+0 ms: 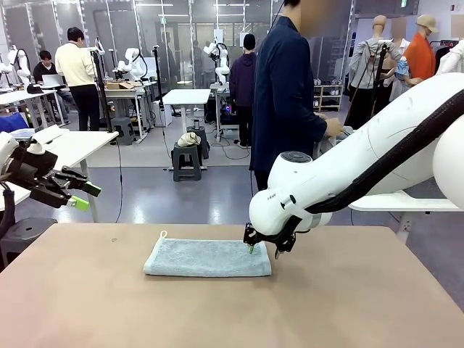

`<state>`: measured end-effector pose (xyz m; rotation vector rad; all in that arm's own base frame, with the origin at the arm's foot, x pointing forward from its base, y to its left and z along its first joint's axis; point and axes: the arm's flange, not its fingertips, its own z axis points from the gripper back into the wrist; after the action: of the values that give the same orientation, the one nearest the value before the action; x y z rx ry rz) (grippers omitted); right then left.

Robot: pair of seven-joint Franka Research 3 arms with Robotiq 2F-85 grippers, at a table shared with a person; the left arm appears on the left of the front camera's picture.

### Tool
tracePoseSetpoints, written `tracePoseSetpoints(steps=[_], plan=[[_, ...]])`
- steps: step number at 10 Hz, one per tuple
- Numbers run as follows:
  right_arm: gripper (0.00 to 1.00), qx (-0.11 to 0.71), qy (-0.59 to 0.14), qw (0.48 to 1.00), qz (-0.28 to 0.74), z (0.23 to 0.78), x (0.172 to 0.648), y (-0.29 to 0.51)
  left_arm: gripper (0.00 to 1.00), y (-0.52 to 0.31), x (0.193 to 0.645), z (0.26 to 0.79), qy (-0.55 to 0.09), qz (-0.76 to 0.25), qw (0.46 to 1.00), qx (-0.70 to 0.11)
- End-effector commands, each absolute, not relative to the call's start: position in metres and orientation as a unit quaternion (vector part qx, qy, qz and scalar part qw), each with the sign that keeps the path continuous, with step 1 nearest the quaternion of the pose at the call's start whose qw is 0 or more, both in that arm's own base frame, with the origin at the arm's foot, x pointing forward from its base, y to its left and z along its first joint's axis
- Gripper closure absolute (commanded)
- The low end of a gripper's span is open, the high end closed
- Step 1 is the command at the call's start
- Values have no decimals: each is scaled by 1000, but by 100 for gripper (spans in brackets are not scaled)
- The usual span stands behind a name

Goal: Fold the towels and place them in the basket.
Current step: When a person lays out a Towel with hook on the table, fold it in half twice.

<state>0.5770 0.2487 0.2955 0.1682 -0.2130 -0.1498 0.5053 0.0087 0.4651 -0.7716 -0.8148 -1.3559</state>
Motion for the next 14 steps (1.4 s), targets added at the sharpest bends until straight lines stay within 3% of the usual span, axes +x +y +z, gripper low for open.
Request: tracePoseSetpoints(steps=[1,6,8,9,11,12,13,14], plan=[[19,62,-108,988,-89,295,584,261,16,9,504,467,-355,-598,635,-336],[19,48,-100,992,-56,289,589,265,16,9,504,467,-355,-598,635,-336],[39,46,-95,993,-52,289,591,266,16,9,504,467,-355,-598,635,-336],[29,43,-95,993,-51,289,591,267,16,9,504,467,-355,-598,635,-336],[29,33,-87,994,-50,287,593,270,16,9,504,467,-355,-598,635,-336],[32,29,-85,995,-50,286,593,271,16,9,504,467,-355,-598,635,-336],[48,24,-81,995,-50,285,593,272,16,9,504,467,-355,-598,635,-336],[51,20,-78,995,-50,284,594,273,16,9,504,467,-355,-598,635,-336]])
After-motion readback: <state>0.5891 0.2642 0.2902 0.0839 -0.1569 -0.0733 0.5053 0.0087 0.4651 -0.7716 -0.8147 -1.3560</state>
